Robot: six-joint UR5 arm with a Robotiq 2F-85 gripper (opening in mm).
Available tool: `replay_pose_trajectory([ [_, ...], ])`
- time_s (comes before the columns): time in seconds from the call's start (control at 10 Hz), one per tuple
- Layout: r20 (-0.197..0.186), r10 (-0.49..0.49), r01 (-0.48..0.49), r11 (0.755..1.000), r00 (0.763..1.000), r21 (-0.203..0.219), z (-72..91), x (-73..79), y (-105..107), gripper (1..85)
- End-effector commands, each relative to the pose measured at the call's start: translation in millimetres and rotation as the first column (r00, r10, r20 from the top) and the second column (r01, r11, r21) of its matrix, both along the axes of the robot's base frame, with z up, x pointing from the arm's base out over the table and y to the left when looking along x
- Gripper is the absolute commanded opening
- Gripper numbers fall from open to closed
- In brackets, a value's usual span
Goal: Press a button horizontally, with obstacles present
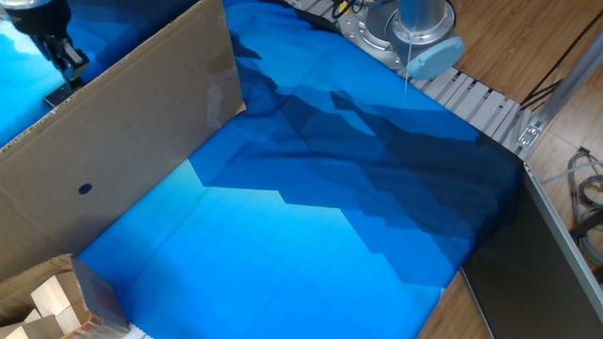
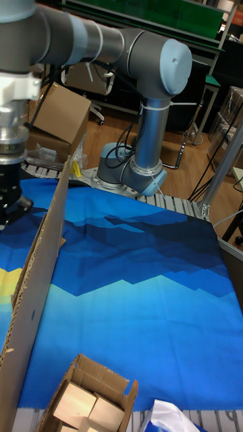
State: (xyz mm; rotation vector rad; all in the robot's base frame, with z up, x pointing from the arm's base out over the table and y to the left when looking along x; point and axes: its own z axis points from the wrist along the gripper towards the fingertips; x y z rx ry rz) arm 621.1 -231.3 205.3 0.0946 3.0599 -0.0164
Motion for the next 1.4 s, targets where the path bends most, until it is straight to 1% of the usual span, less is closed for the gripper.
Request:
replay_pose_trajectory([
  [0.0,0.001,0.021,-0.021,1.000,1.000,0.006,-0.9,2.8,1,1.0],
  [0.1,0.015,0.037,-0.038,0.998,0.999,0.046,-6.4,8.2,7,1.0],
  [0.2,0.030,0.056,-0.058,0.997,0.998,0.052,-6.0,11.7,9,1.0],
  [0.3,0.072,0.068,-0.074,0.994,0.995,0.083,-4.1,21.9,18,1.0],
  [0.4,0.126,0.086,-0.098,0.991,0.988,0.096,-1.4,34.9,23,1.0],
  [0.5,0.170,0.100,-0.119,0.987,0.980,0.106,1.5,45.3,28,1.0],
  [0.7,0.211,0.131,-0.151,0.985,0.969,0.079,3.9,55.7,25,1.0],
  [0.8,0.202,0.148,-0.167,0.983,0.968,0.079,3.2,52.9,26,1.0],
  [0.9,0.148,0.153,-0.165,0.984,0.977,0.070,-0.5,39.8,21,1.0],
  [1.0,0.103,0.154,-0.159,0.986,0.983,0.048,-3.2,29.2,14,1.0],
  [1.1,0.070,0.138,-0.142,0.989,0.988,0.050,19.0,18.2,19,1.0],
  [1.2,0.042,0.125,-0.126,0.991,0.991,0.043,41.7,11.4,24,1.0],
  [1.3,0.019,0.113,-0.114,0.993,0.993,0.034,59.7,8.2,28,1.0],
])
